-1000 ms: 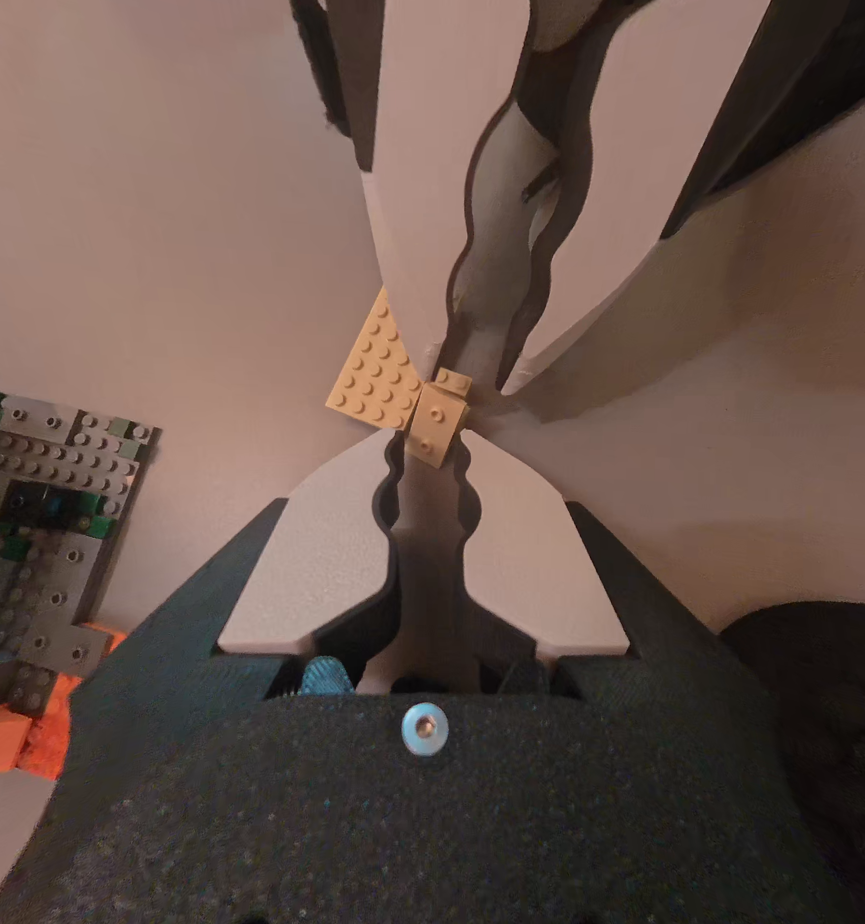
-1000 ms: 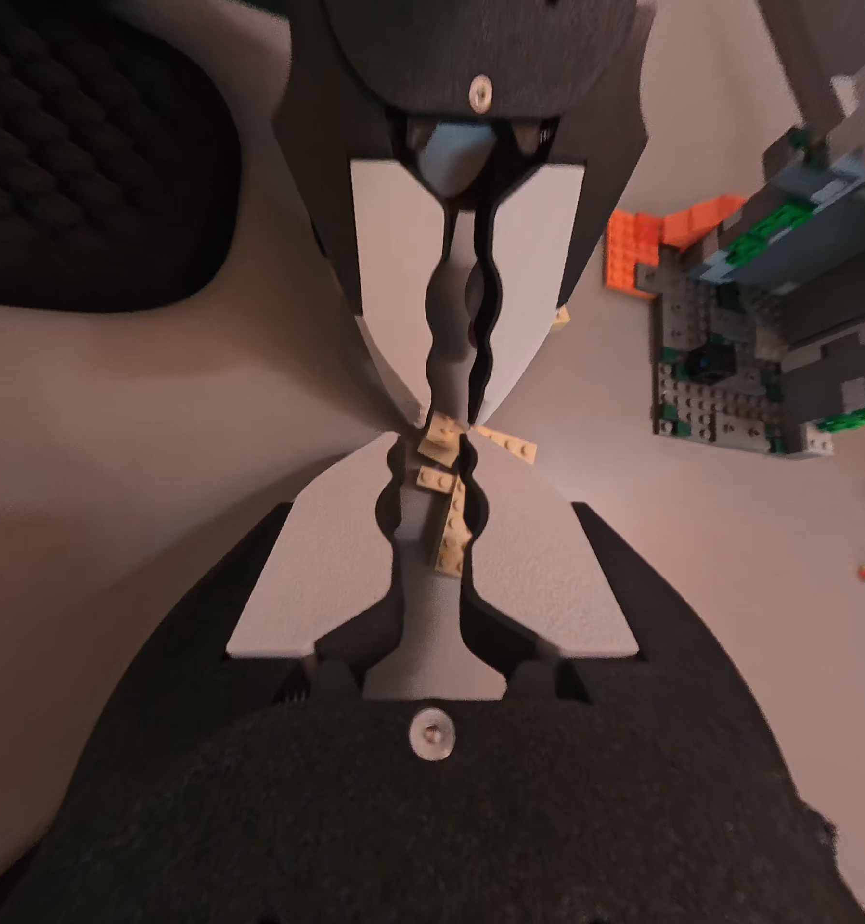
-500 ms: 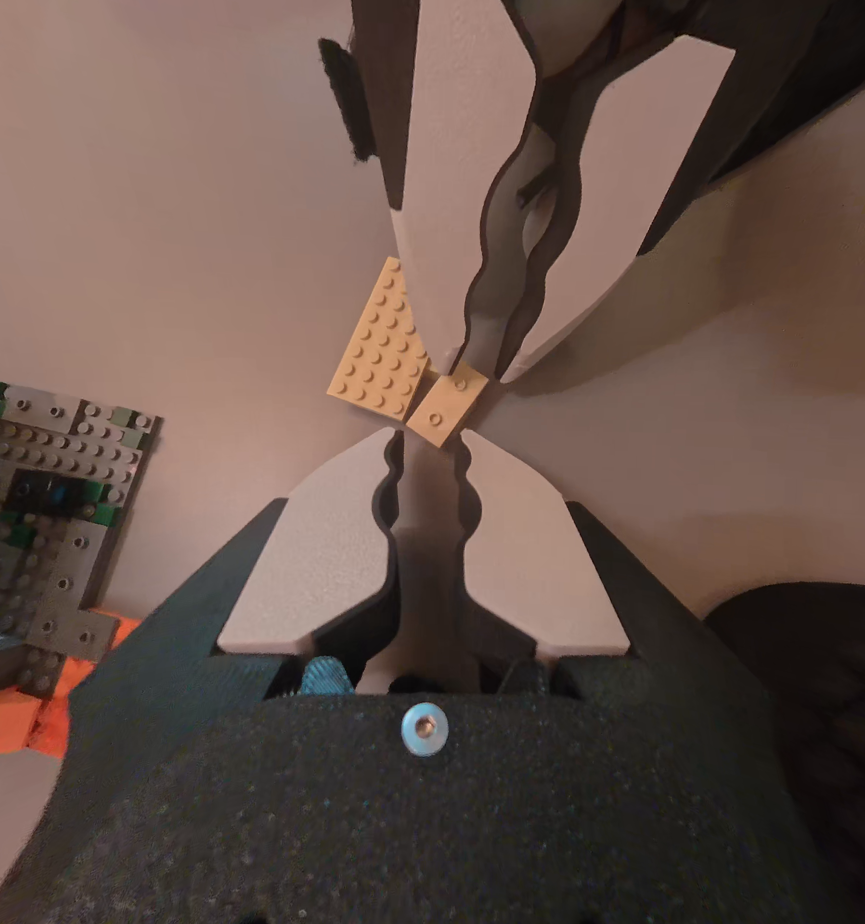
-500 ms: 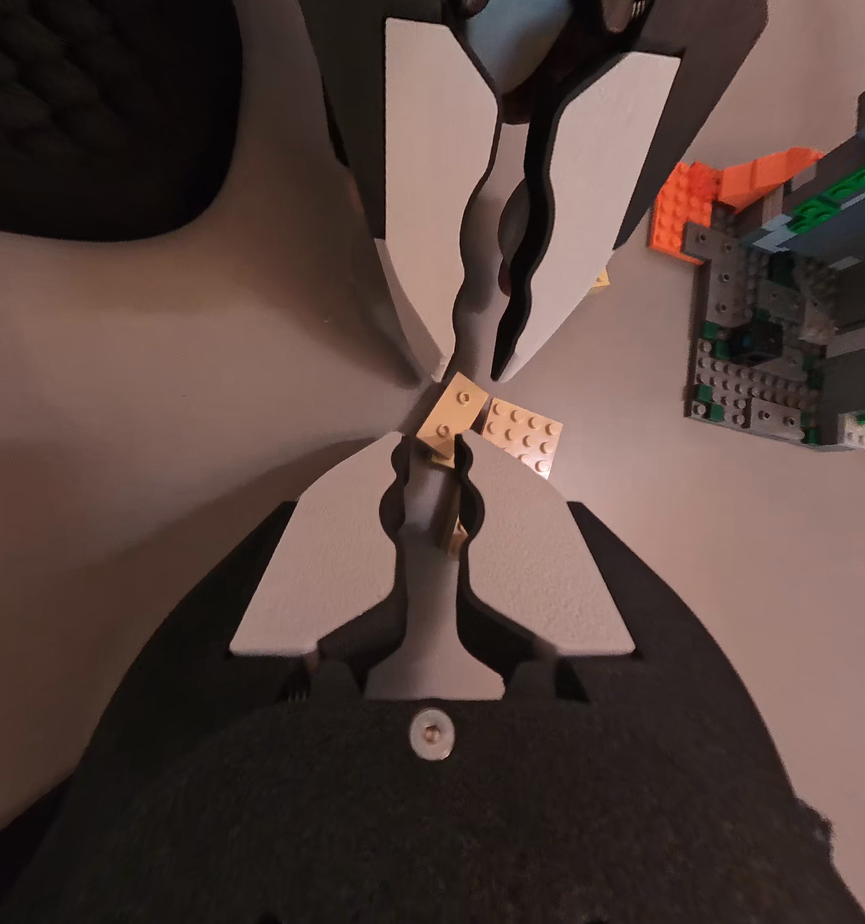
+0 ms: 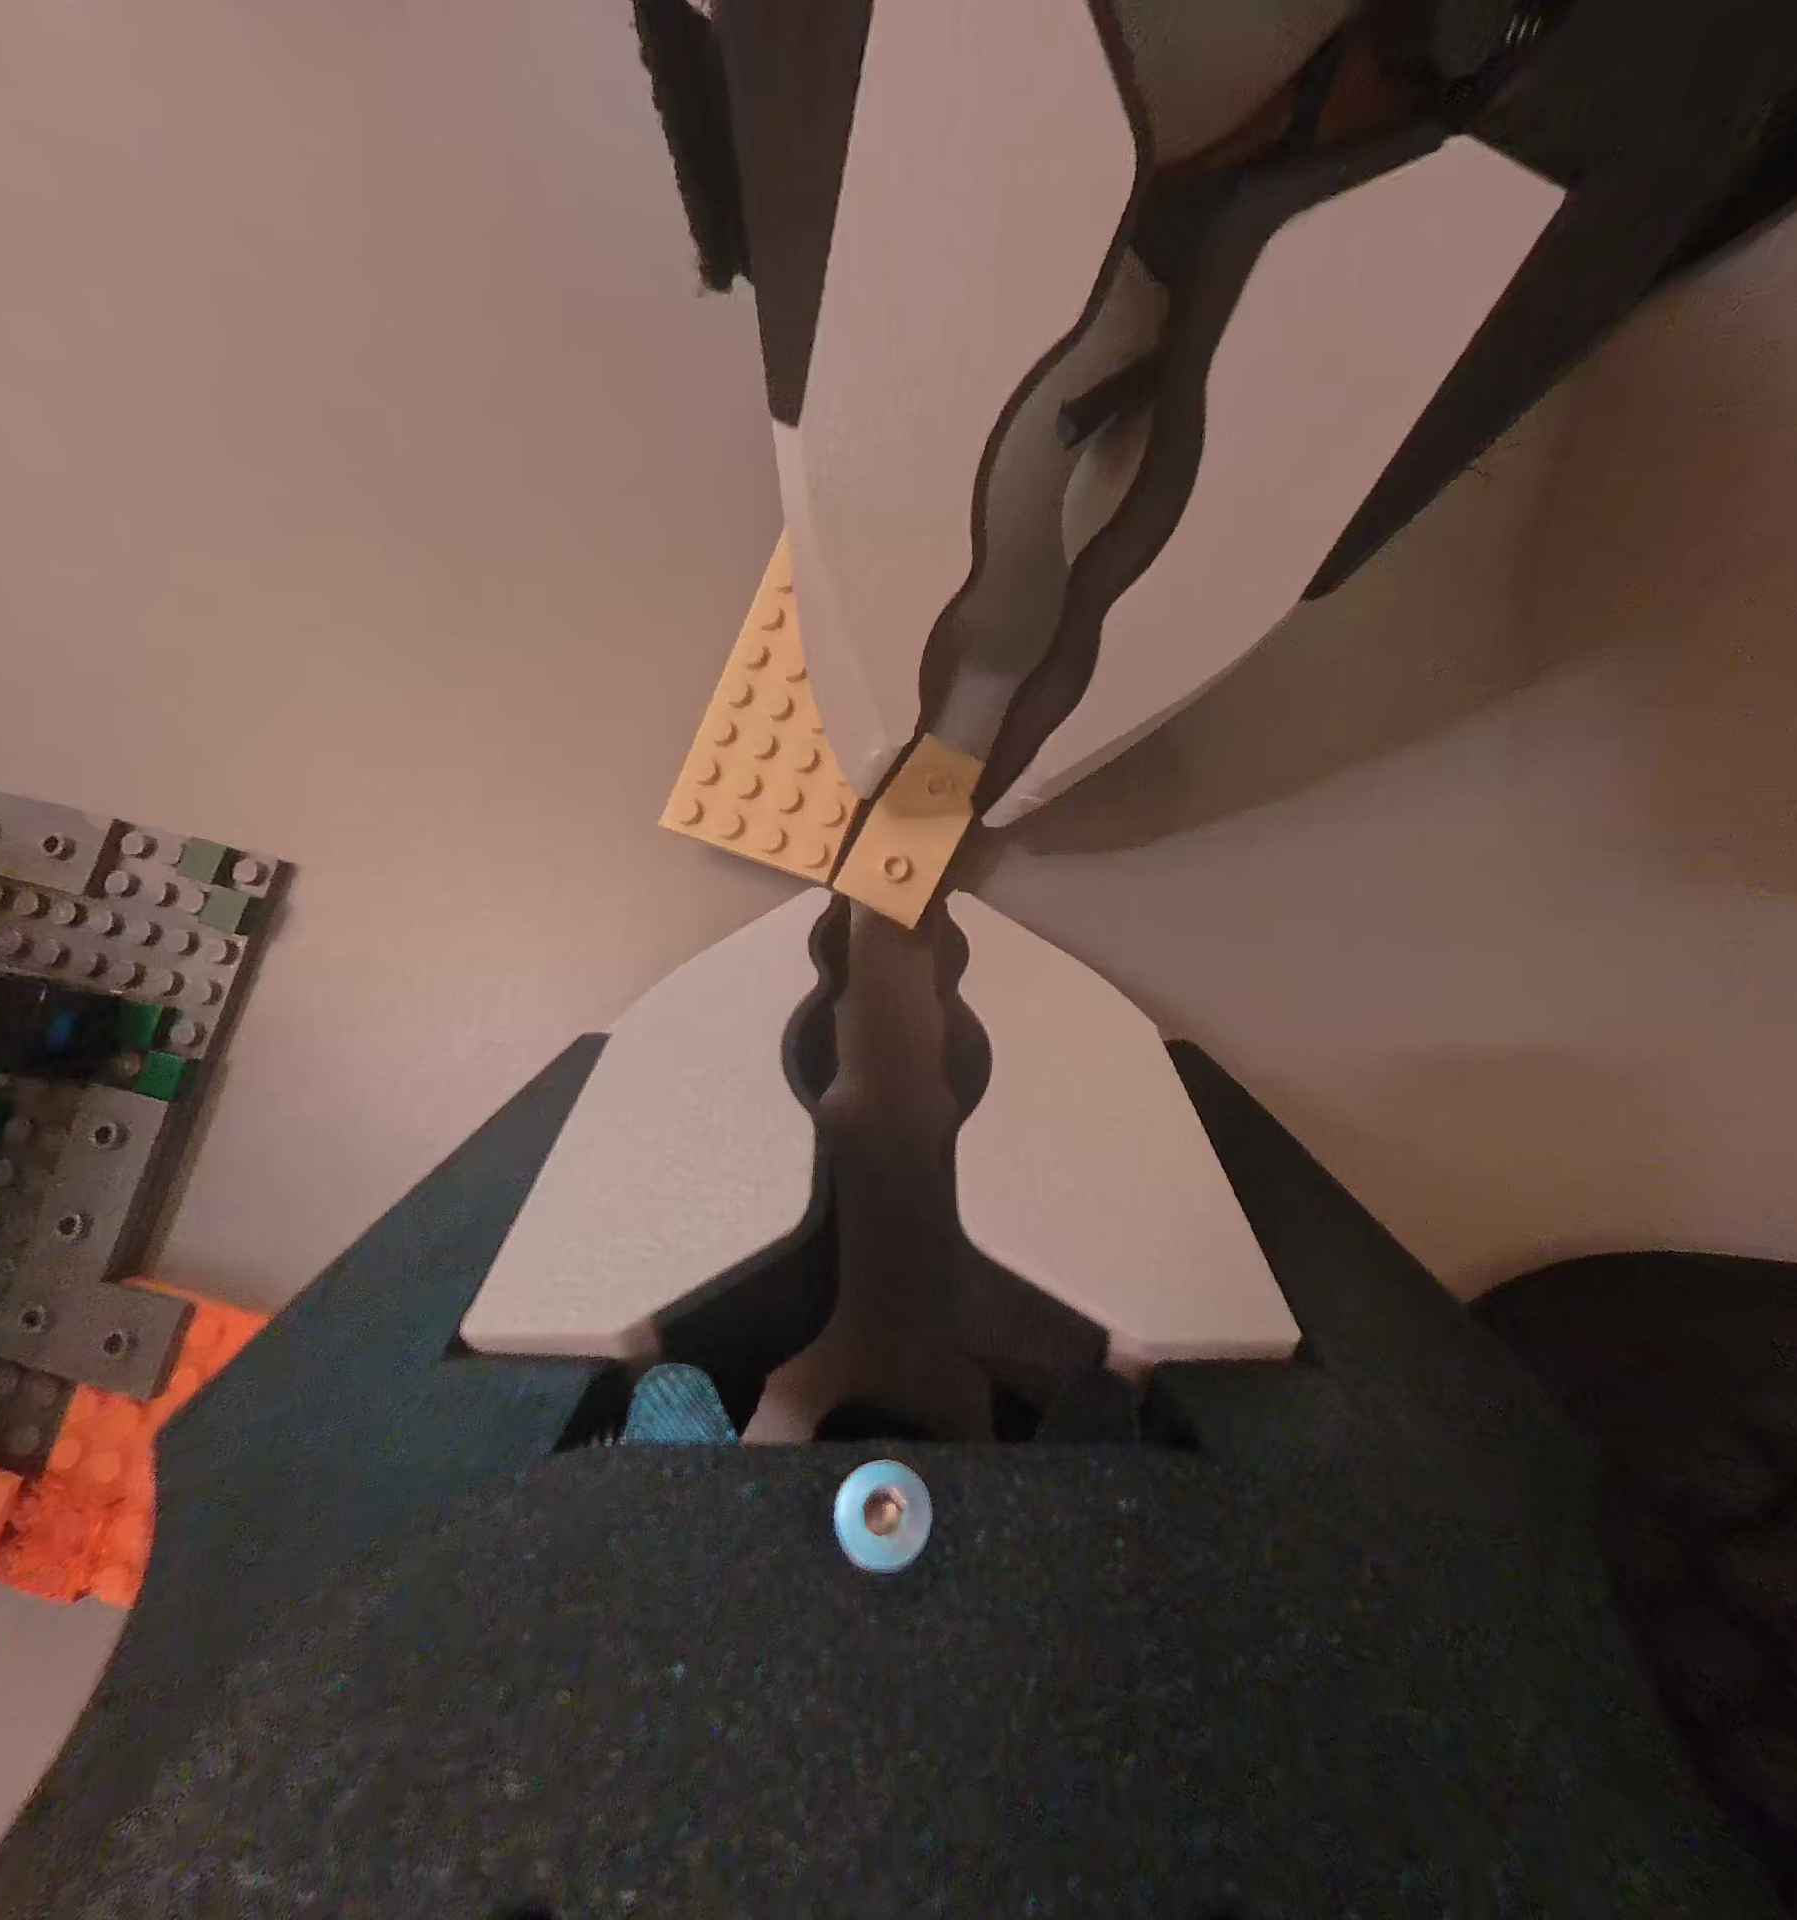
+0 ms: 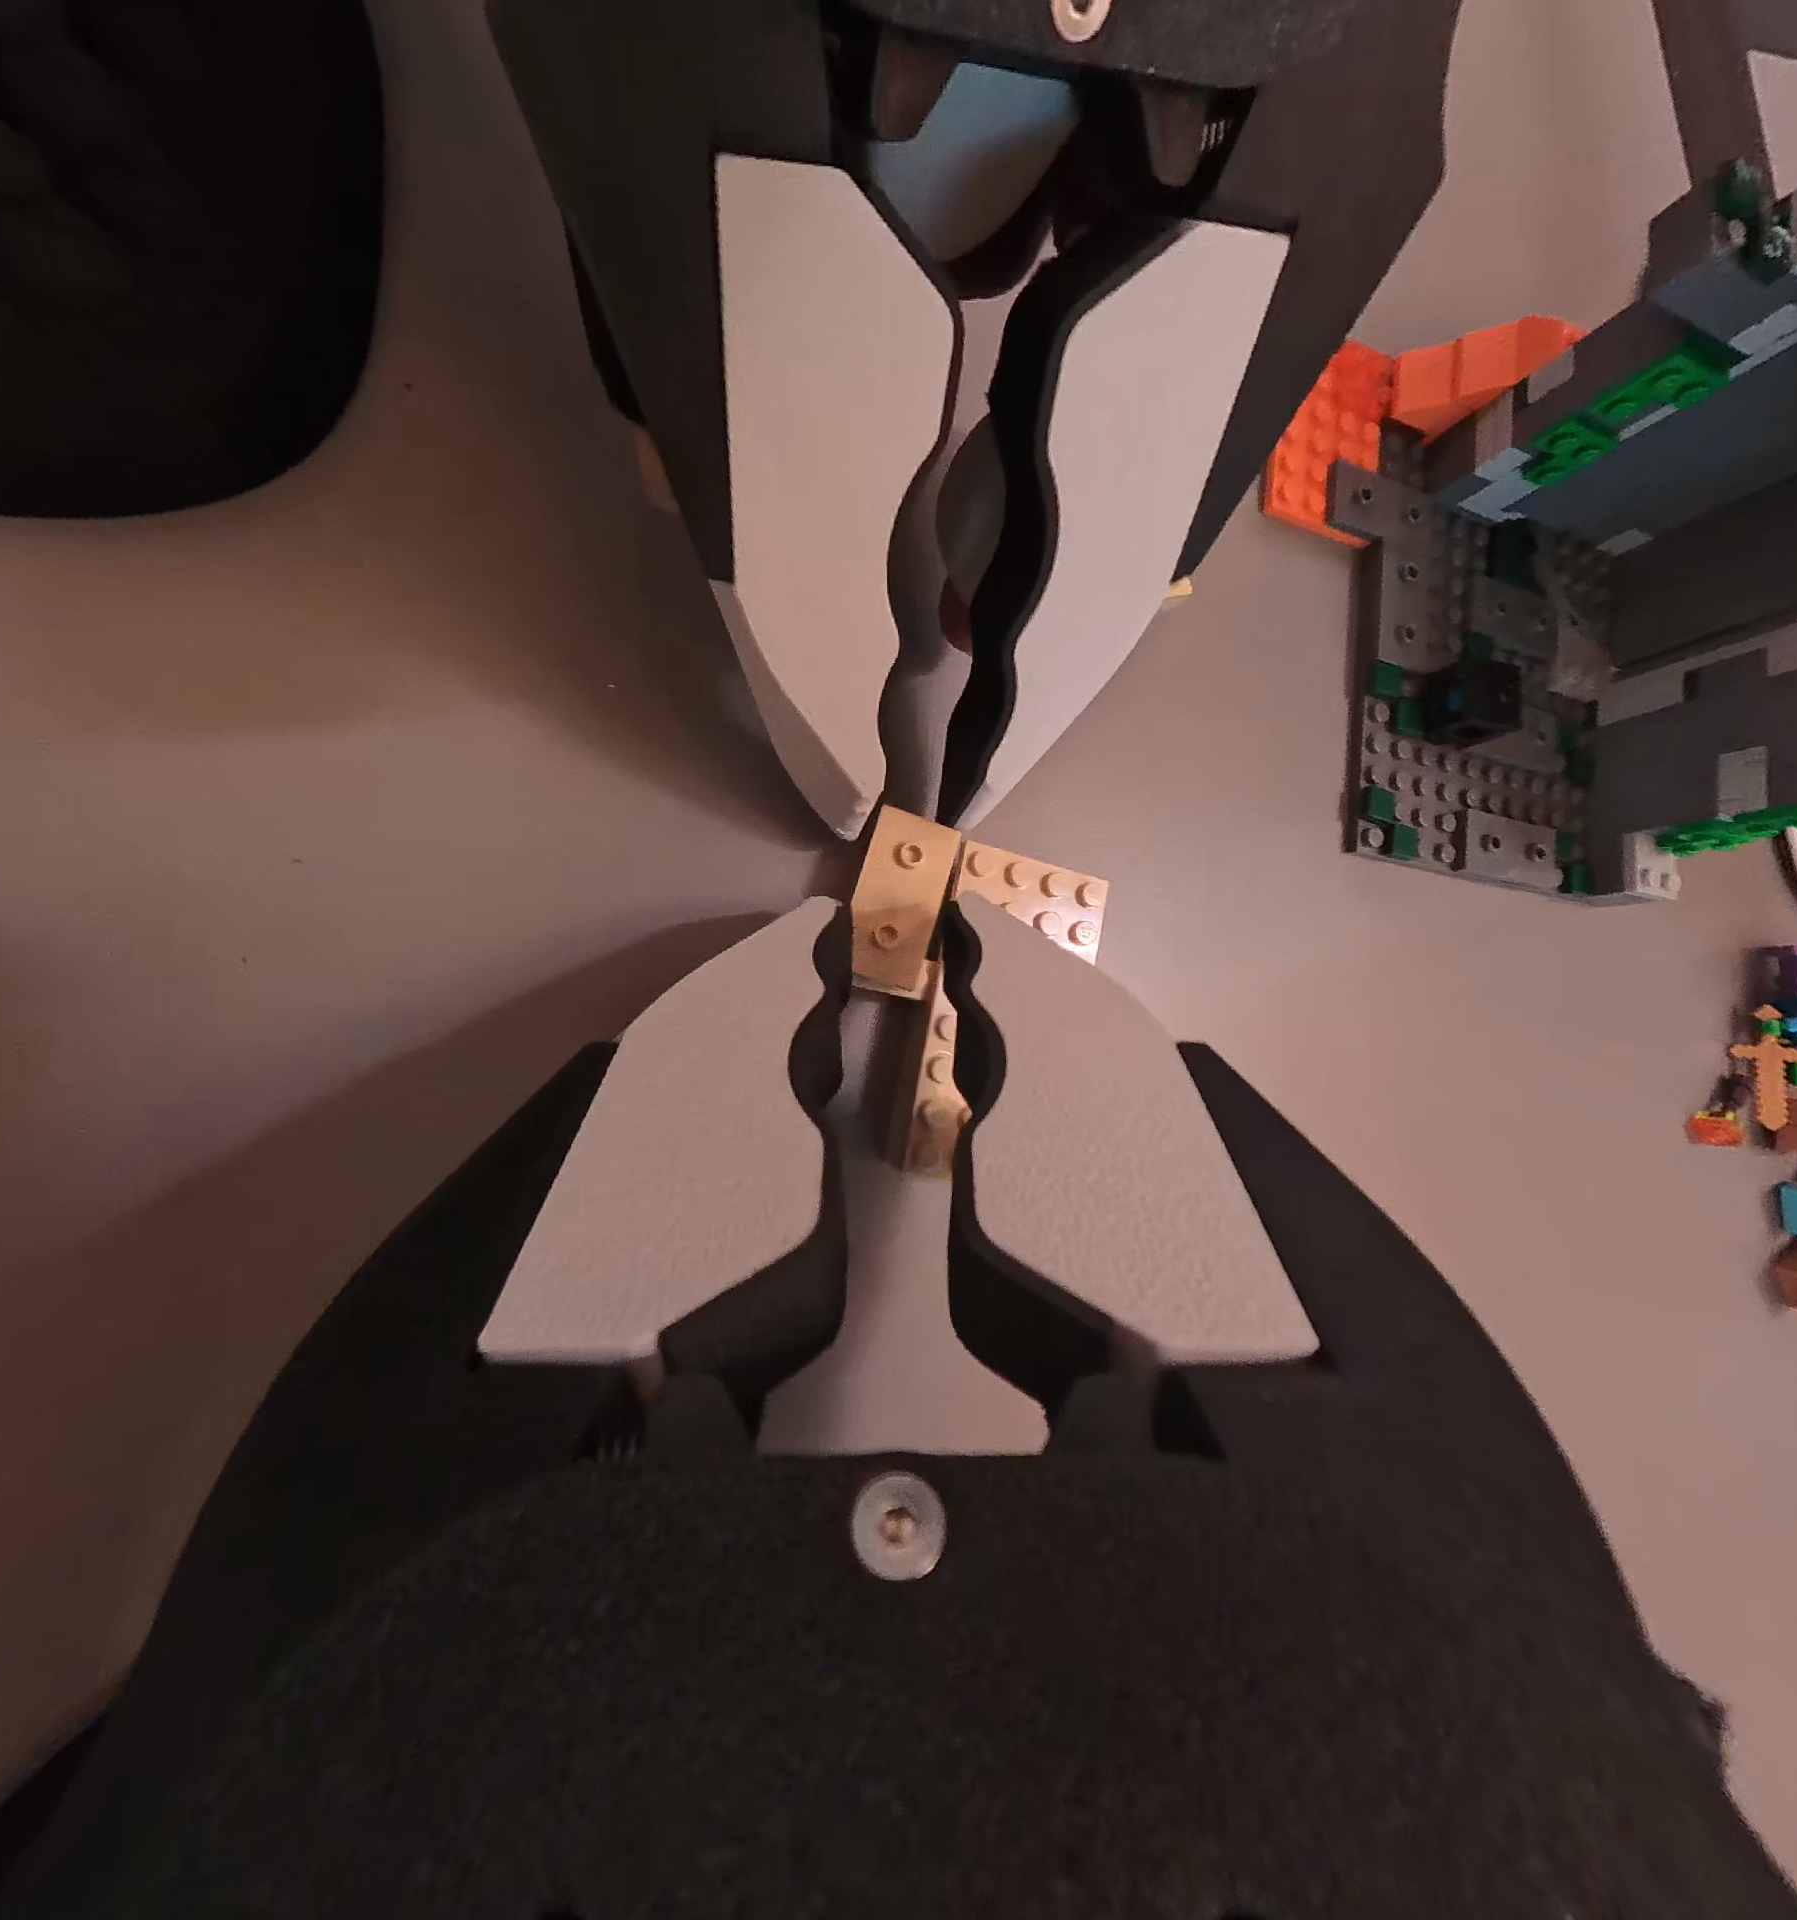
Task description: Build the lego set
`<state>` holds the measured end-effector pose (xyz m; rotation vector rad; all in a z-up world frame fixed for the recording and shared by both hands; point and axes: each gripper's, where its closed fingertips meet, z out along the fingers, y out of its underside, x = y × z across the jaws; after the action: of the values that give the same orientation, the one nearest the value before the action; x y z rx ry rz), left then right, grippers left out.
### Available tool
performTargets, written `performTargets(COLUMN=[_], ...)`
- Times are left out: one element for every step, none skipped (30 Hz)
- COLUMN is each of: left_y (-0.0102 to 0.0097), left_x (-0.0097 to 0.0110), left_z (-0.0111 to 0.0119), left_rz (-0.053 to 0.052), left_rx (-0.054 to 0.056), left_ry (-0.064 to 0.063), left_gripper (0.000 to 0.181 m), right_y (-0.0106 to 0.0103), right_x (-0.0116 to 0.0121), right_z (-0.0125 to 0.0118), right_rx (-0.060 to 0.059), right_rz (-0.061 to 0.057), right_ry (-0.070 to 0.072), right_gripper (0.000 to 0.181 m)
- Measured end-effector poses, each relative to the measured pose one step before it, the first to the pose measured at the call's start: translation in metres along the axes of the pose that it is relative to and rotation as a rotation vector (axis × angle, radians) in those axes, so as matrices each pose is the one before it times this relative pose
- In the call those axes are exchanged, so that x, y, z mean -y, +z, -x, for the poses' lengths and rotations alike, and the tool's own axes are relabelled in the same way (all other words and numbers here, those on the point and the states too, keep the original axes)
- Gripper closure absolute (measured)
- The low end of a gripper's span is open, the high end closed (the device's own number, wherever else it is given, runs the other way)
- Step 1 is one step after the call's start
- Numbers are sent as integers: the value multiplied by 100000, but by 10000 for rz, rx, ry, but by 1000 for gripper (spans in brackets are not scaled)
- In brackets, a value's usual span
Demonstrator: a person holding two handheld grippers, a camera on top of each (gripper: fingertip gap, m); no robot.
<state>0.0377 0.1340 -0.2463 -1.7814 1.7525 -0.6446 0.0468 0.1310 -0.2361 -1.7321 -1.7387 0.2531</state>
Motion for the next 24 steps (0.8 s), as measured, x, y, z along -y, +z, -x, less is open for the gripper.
performTargets(left_y=[-45, -29, -2, 14, 23, 1, -8, -9, 1, -7, 2, 9, 24, 46, 50, 39, 21, -7, -16, -34, -60, -59, -81, -43], left_x=[15, 9, 6, -36, -44, -34, -5, 12, 0, 11, 43, 48, 28, 26, 11, -2, -28, -8, -1, 26, 38, 54, 42, 14], left_z=[-20, -29, -4, -1, -7, 32, 5, -2, 18, 20, 51, 28, 40, 12, -10, -25, -2, 13, 47, 57, 23, 7, 1, -1], left_rz=[-8, -19, -16, 12, 19, 10, -8, -15, 0, -3, -17, -15, -5, -8, -2, 3, 11, 0, -5, -11, -25, -27, -17, 0], left_rx=[-5, -19, -3, 2, -7, 20, 1, -7, 8, 31, 55, 31, 36, 22, 1, -3, -1, 10, 33, 32, 15, 5, 7, 6], left_ry=[-9, -10, -2, -4, 6, 10, -10, -20, -3, 13, 13, -3, -7, 8, 2, 4, 2, -1, -10, -12, -3, -8, -8, -3], left_gripper=[167, 167, 167, 167, 167, 167, 167, 167, 167, 167, 167, 167, 167, 167, 167, 167, 167, 167, 167, 167, 167, 167, 167, 167], right_y=[-76, -78, -83, -60, -17, 14, 30, 44, 29, -13, -27, -31, -27, -20, -32, -47, -54, -77, -102, -129, -145, -168, -157, -121], right_x=[-28, -59, -46, -63, -70, -48, -18, -6, 9, -14, -37, -45, -50, -38, -54, -47, -7, 16, 44, 24, -25, -68, -130, -239], right_z=[-114, -143, -119, -99, -64, 21, 50, 44, 5, -74, -92, -68, -67, -36, -56, -77, -50, -13, -26, -74, -99, -108, -106, -51], right_rx=[-3, -12, -5, -2, 1, 23, 32, 23, -2, -42, -32, -13, 1, 21, -1, -13, -4, 25, 33, 22, 16, 27, 47, 88], right_rz=[-6, -6, -13, 7, 11, 9, -1, -7, -3, 8, 22, 9, -8, -10, 3, -3, -24, -40, -56, -50, -35, -31, -15, 40], right_ry=[69, 71, 54, 47, 25, 19, 25, 15, -1, 5, 6, 25, 46, 51, 52, 24, 26, 43, 56, 61, 66, 84, 128, 155], right_gripper=[165, 165, 165, 165, 165, 165, 165, 165, 165, 165, 165, 165, 165, 165, 165, 165, 165, 165, 165, 164, 163, 161, 158, 154])
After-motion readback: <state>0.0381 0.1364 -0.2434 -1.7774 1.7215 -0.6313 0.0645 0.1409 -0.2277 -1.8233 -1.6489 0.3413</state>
